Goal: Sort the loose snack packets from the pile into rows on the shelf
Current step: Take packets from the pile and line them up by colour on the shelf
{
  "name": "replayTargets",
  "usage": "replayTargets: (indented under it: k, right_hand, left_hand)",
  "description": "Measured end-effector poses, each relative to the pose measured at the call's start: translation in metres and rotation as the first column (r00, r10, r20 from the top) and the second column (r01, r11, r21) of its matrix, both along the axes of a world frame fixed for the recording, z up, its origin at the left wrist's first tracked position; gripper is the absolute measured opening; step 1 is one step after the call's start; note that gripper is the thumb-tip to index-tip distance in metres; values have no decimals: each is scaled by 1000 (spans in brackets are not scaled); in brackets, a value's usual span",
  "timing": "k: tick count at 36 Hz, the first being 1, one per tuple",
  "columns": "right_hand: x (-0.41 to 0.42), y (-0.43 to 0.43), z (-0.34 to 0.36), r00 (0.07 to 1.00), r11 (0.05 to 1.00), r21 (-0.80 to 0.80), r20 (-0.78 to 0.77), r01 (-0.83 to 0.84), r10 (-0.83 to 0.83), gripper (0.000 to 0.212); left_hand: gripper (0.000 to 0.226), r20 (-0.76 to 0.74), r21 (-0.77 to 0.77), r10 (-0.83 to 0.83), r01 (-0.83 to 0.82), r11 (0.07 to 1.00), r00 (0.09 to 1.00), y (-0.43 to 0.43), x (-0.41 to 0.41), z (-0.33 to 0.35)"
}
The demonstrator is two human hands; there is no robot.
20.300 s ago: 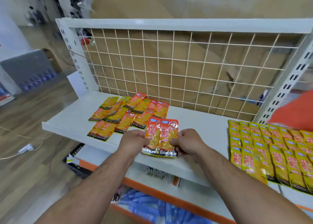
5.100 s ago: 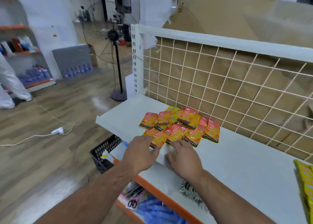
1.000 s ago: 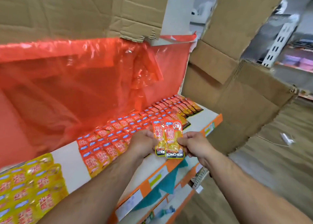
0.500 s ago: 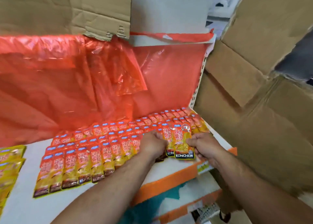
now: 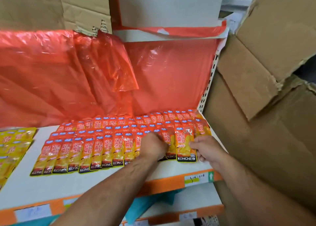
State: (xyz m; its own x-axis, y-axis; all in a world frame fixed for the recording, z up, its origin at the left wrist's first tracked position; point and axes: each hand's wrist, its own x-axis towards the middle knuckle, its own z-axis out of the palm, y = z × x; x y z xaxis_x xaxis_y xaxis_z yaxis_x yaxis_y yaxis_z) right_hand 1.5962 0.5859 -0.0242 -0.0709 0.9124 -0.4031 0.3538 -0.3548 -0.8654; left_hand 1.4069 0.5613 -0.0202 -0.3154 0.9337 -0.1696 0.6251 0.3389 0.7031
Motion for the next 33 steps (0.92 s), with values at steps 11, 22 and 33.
replayTargets:
  k: [11, 22, 33]
  right_hand:
    - [2, 2, -5, 999, 999, -15, -11, -32, 32, 15]
    - [1, 12, -4, 999, 999, -26, 41, -18, 19, 19]
    - [-20, 25, 5, 958, 997, 70, 286, -46, 24, 27]
  left_hand:
    - [22, -71, -10, -64, 63, 998, 995, 3, 5, 1]
    - [30, -127, -13, -127, 126, 992, 984, 2, 5, 6]
    - [27, -364, 67, -155, 192, 979, 918, -7, -12, 7]
